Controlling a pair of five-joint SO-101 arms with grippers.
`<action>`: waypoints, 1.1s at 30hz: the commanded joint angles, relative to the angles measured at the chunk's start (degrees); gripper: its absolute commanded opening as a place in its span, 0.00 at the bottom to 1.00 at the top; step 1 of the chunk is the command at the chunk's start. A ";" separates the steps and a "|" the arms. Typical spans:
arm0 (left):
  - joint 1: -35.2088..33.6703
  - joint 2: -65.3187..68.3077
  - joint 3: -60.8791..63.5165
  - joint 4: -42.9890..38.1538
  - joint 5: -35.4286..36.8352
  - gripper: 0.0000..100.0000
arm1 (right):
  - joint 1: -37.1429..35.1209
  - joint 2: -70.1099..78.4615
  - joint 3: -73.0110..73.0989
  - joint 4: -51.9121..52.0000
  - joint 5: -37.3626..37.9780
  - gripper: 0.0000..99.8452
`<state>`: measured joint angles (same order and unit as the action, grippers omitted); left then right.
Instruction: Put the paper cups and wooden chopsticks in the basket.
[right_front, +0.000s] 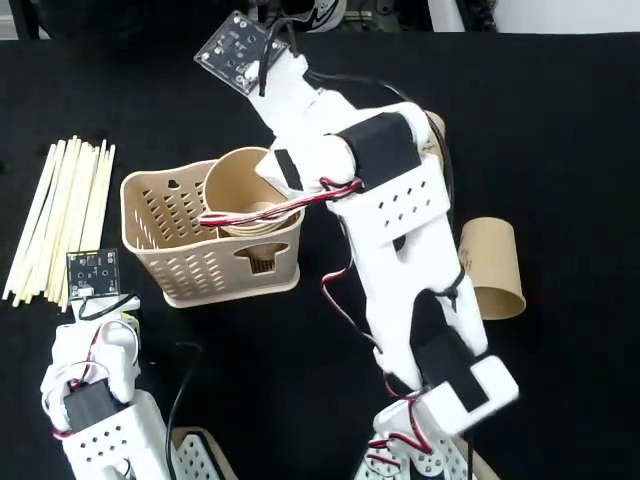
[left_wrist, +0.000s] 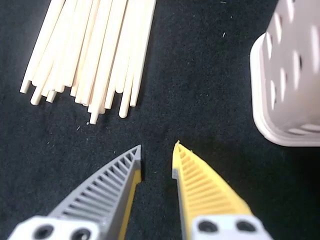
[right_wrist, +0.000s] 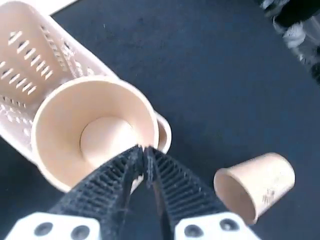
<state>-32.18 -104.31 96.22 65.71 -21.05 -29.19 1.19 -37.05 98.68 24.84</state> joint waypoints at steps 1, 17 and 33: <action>0.22 -0.18 1.10 -0.70 -0.35 0.11 | 0.44 -9.45 2.42 -2.64 -1.41 0.01; 0.31 -0.18 1.10 -0.53 -0.35 0.11 | -4.48 -54.46 84.88 -63.03 -1.67 0.01; 0.40 -0.18 1.10 -0.62 -0.35 0.11 | -5.45 -64.75 102.02 -78.59 -1.67 0.01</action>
<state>-32.18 -104.31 96.22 65.71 -21.05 -34.64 -63.34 69.32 15.60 23.43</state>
